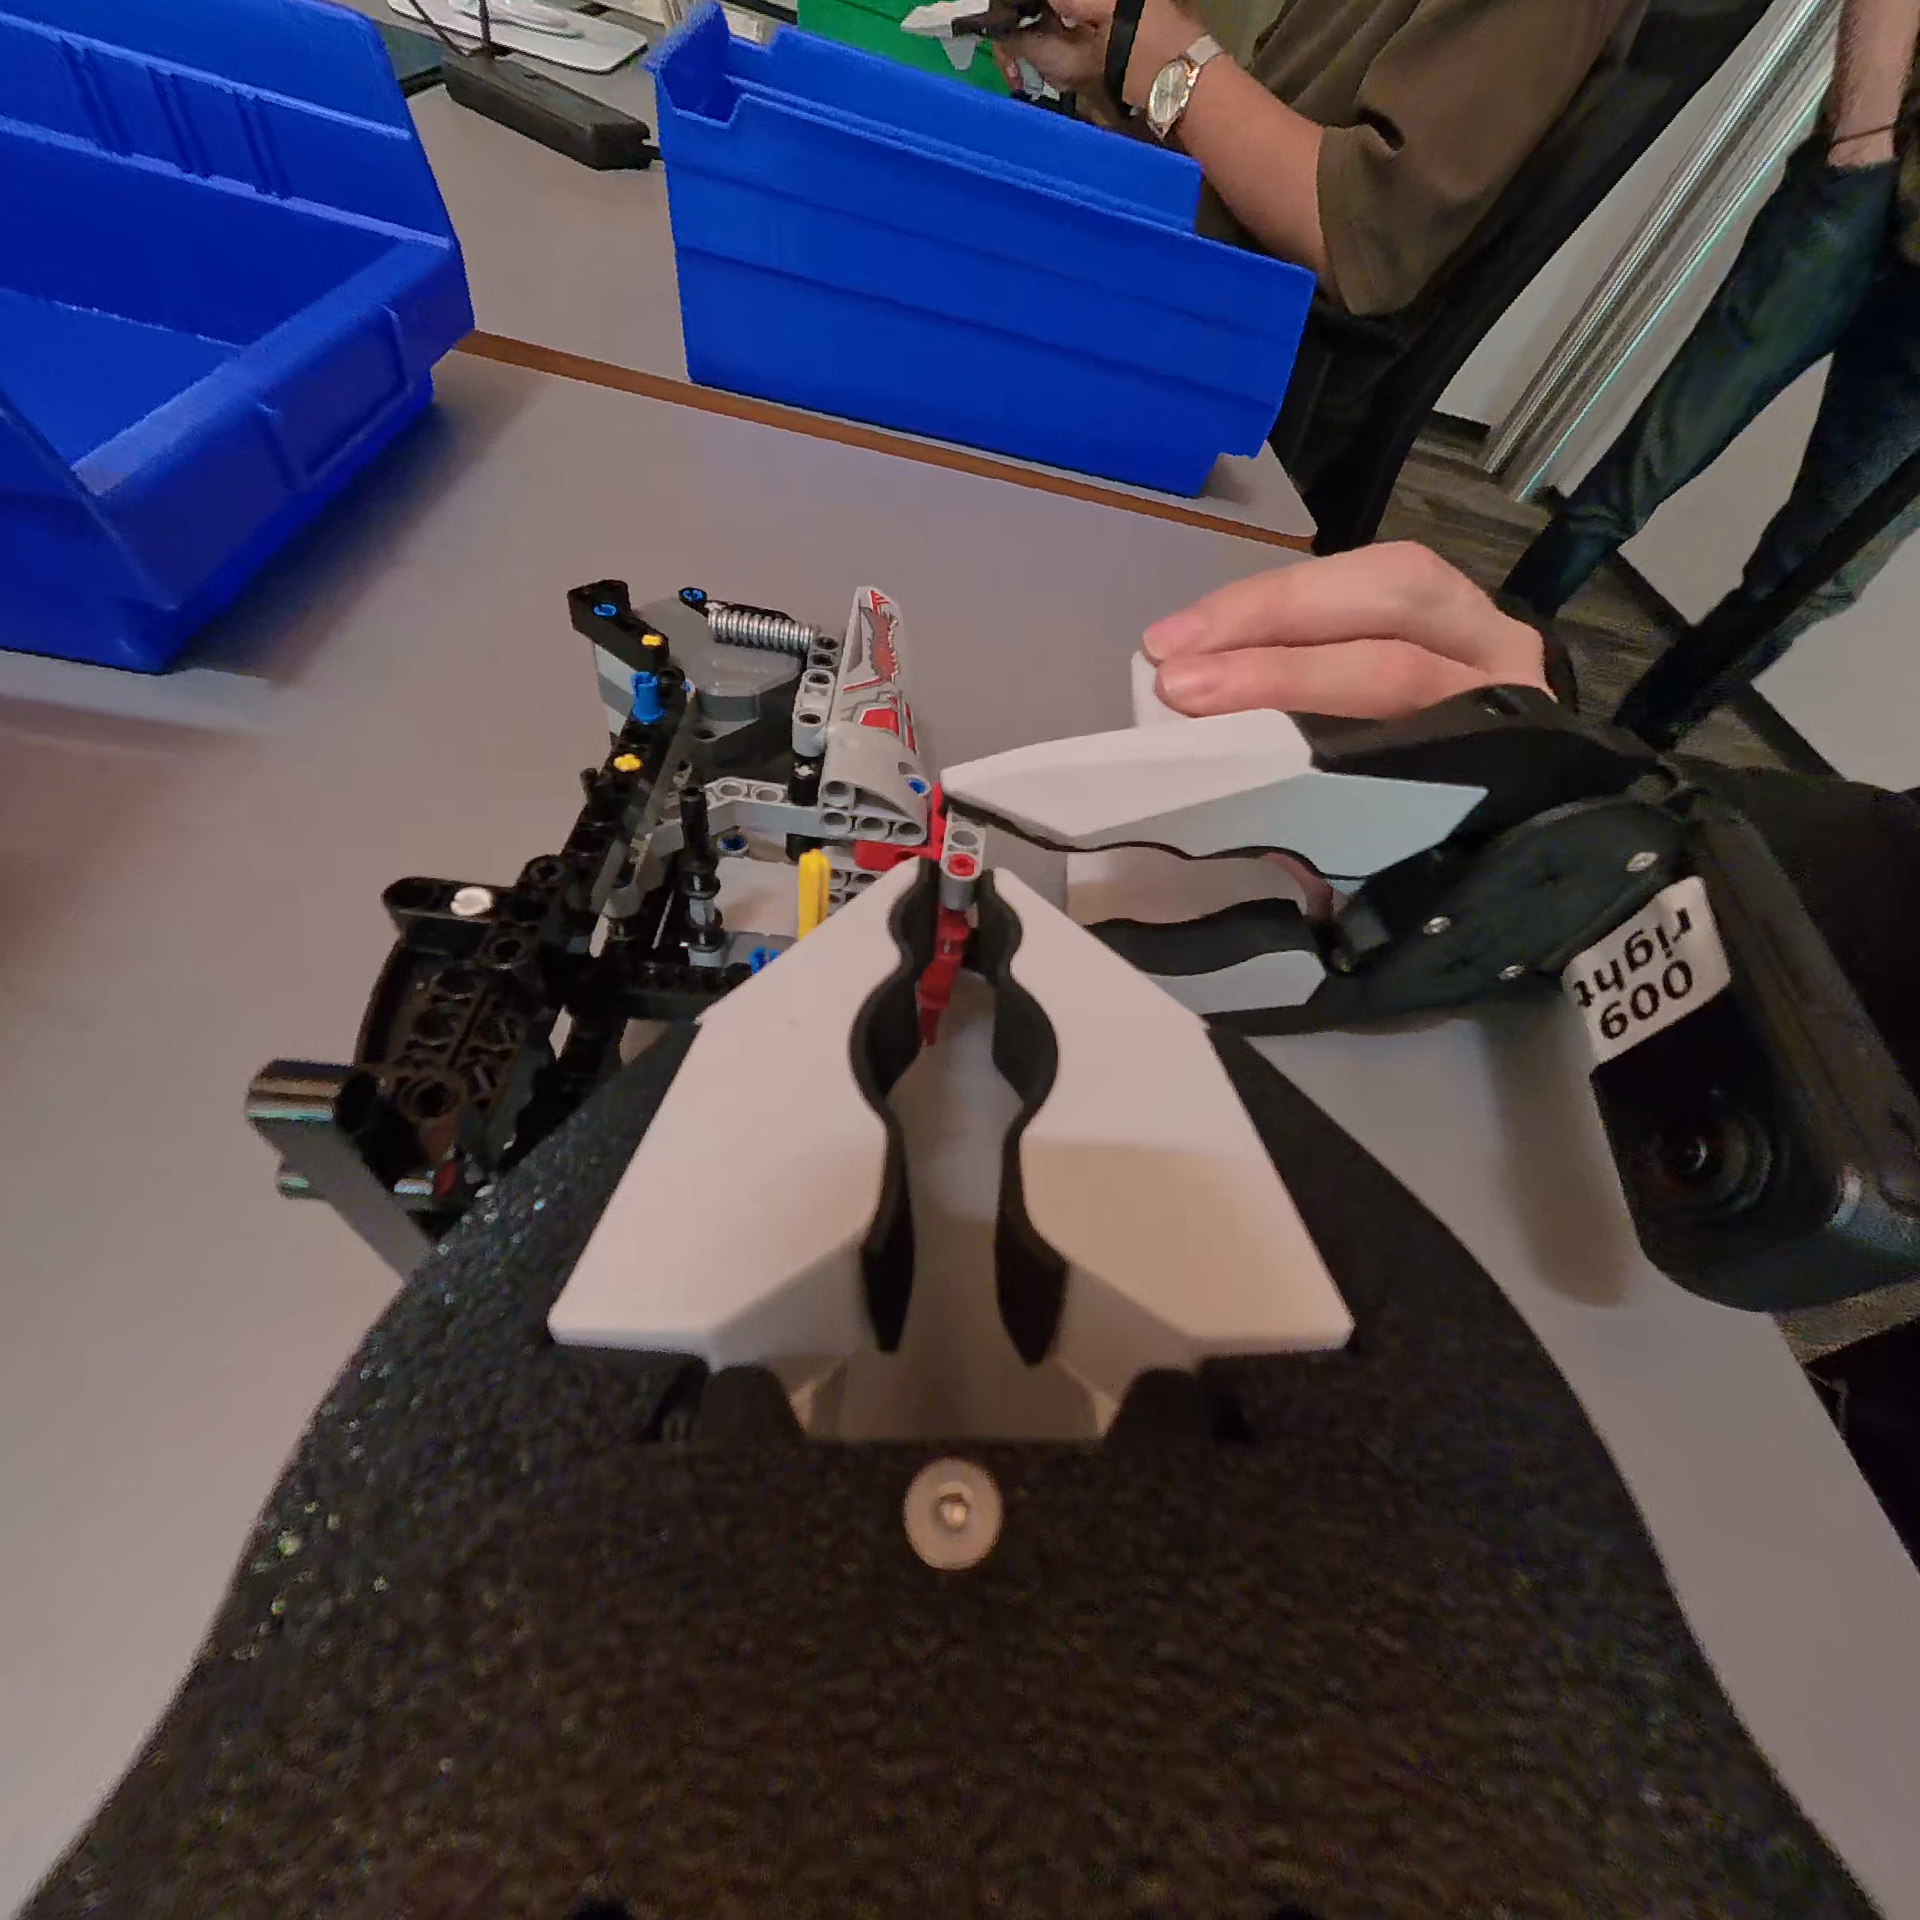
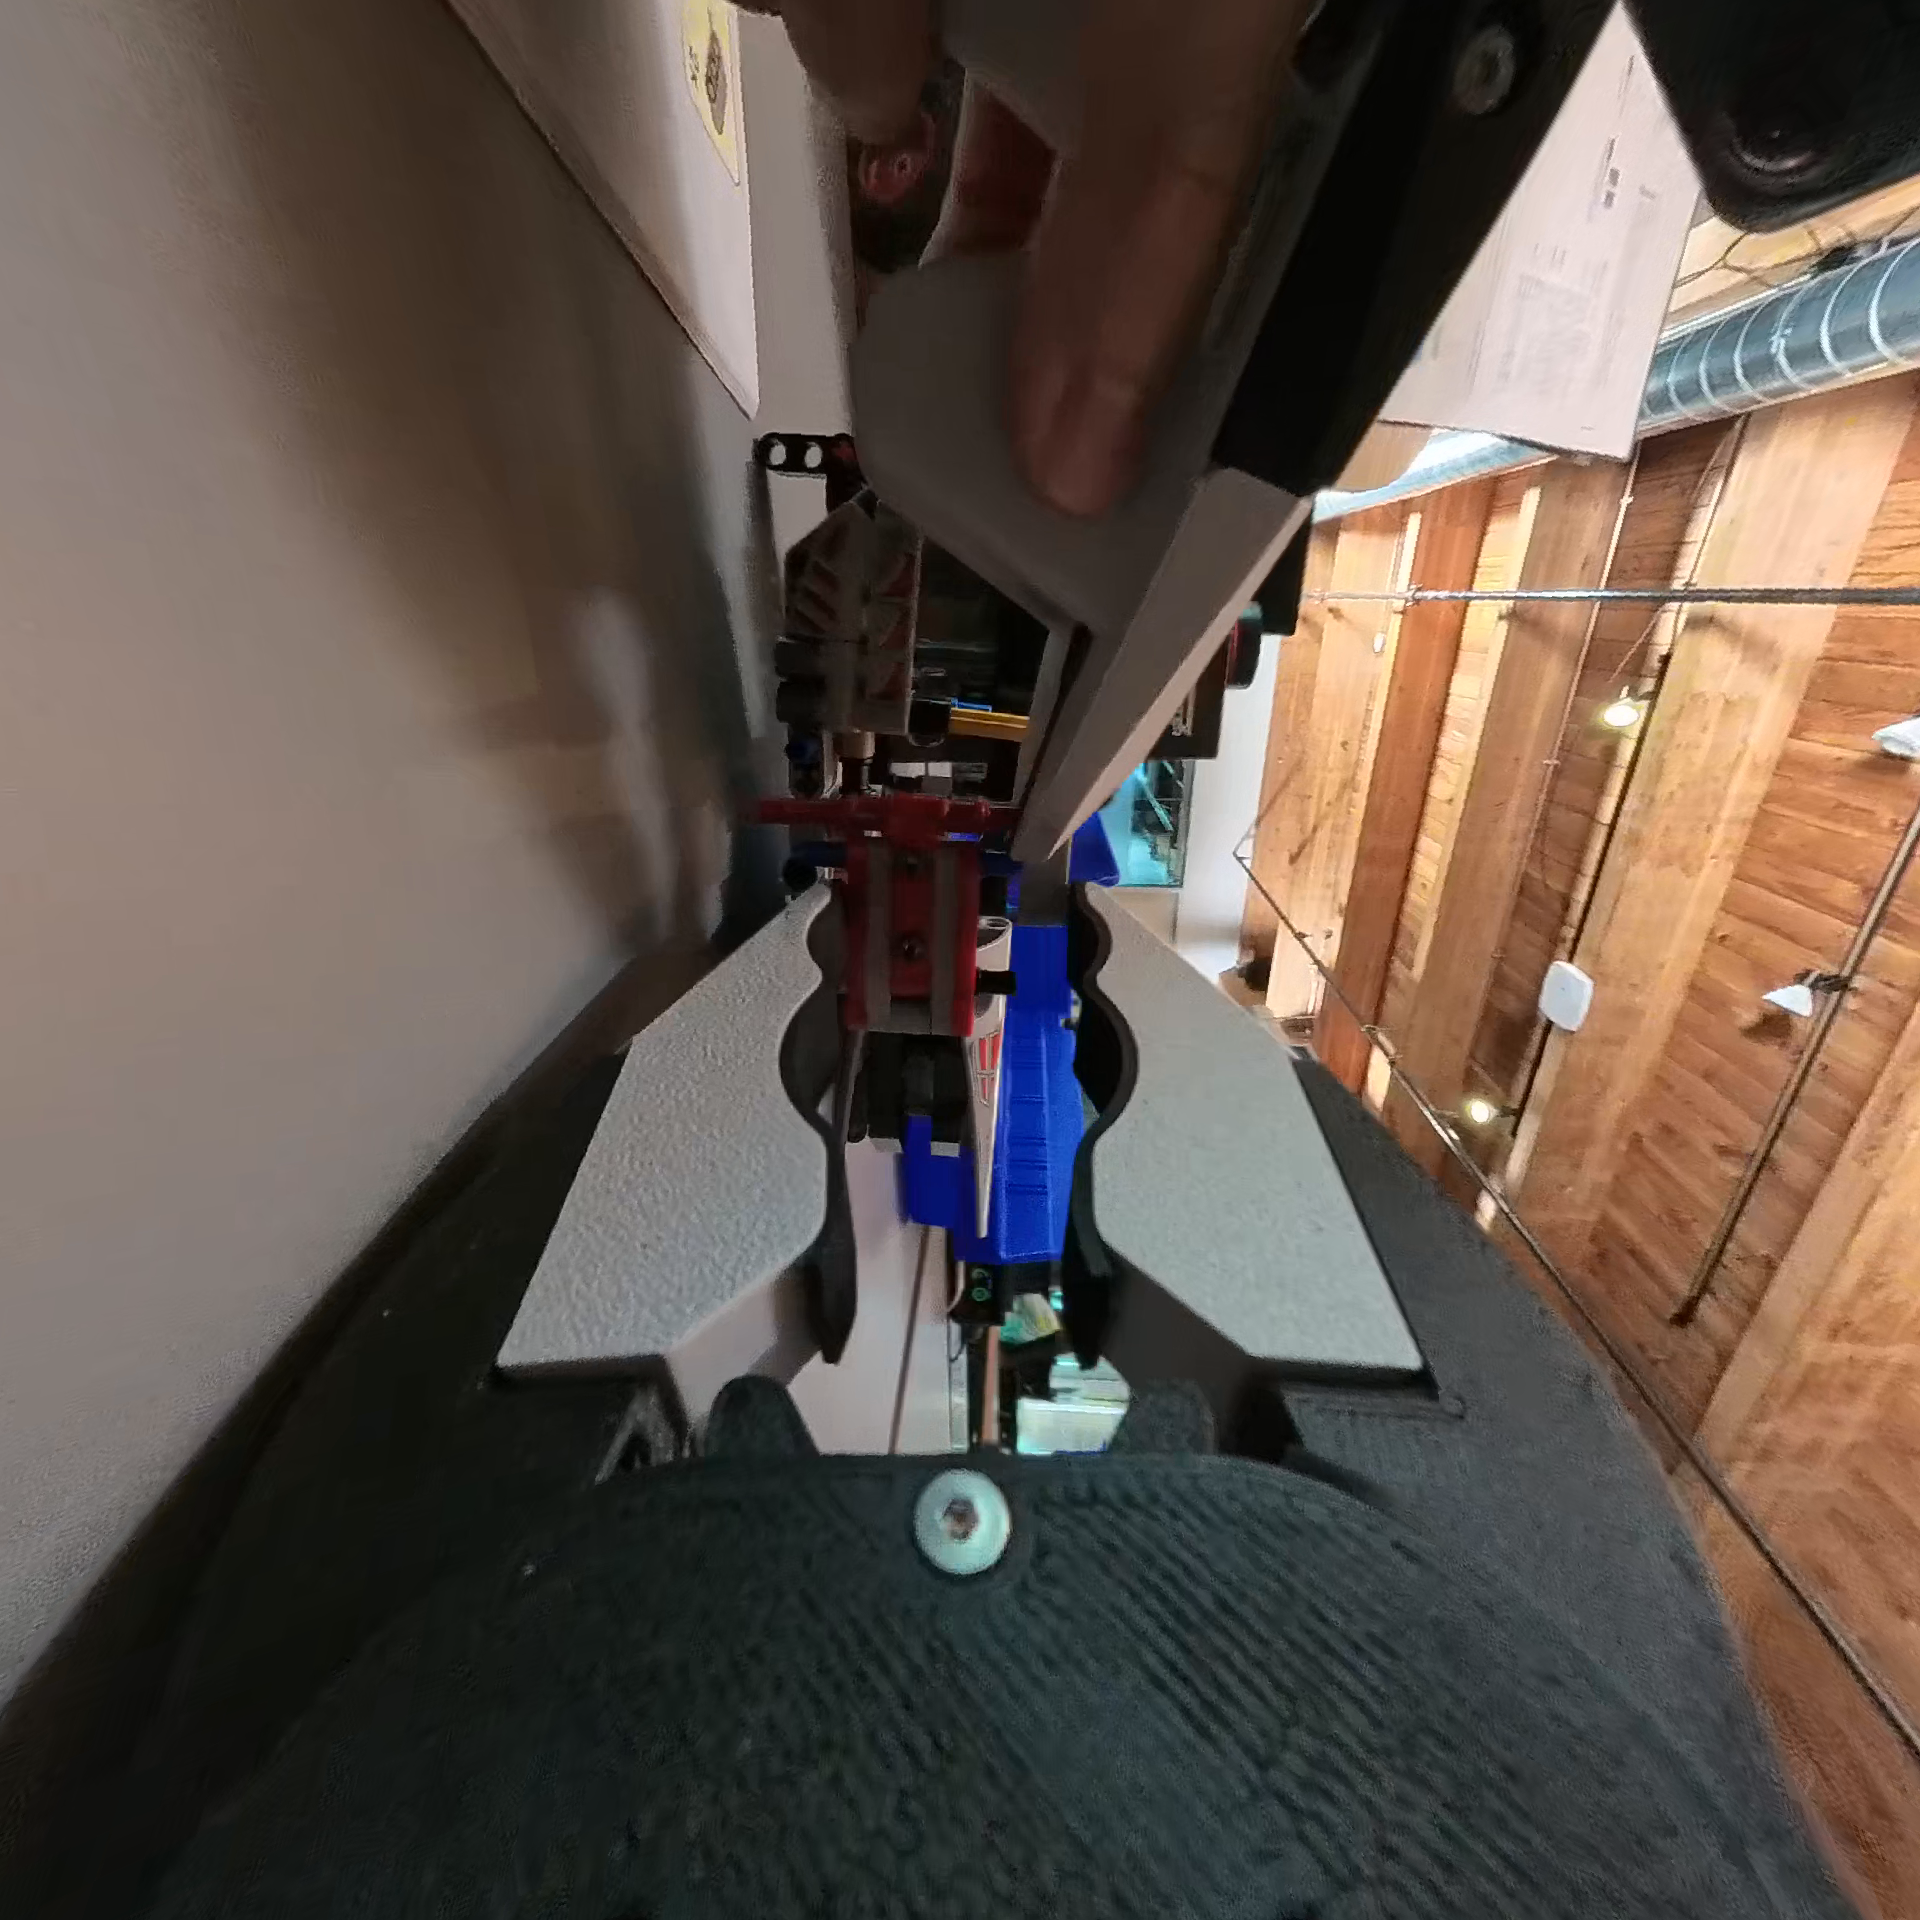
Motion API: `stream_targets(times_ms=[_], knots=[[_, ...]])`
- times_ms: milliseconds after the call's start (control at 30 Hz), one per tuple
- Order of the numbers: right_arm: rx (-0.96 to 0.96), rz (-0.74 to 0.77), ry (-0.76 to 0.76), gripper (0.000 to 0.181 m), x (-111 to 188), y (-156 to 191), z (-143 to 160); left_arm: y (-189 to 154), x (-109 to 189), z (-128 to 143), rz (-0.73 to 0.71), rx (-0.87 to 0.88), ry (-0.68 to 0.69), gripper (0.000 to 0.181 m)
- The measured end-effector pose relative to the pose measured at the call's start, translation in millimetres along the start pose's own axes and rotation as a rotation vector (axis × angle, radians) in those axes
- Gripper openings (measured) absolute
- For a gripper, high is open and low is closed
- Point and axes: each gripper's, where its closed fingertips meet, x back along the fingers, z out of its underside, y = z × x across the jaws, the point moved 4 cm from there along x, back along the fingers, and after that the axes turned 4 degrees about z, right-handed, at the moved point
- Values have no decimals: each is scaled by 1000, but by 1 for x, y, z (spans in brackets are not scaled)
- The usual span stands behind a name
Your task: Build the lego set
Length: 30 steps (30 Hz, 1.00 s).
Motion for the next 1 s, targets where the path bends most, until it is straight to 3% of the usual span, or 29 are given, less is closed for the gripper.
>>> stream_targets(times_ms=[233,433,500,633,733,867,1000], knots=[[108,65,-22,56,-10,-8,-4,8,5,-4,-8,45,-23,5],[118,-34,-146,48,-17,-11,-8,16,14,-7,-38,51,-28,5],[75,-86,-174,57,-22,-16,-8,21,17,-9,-38,76,-49,5],[-129,-8,-221,75,-31,-24,-4,30,24,-8,-41,89,-43,5],[-36,18,-216,68,-35,-16,-7,32,24,-5,-36,88,-37,5],[-73,-18,-209,61,-34,-5,-7,31,22,0,-10,63,-10,5],[-42,-21,-204,41,-31,0,-10,32,26,-4,-24,17,-39,5]])
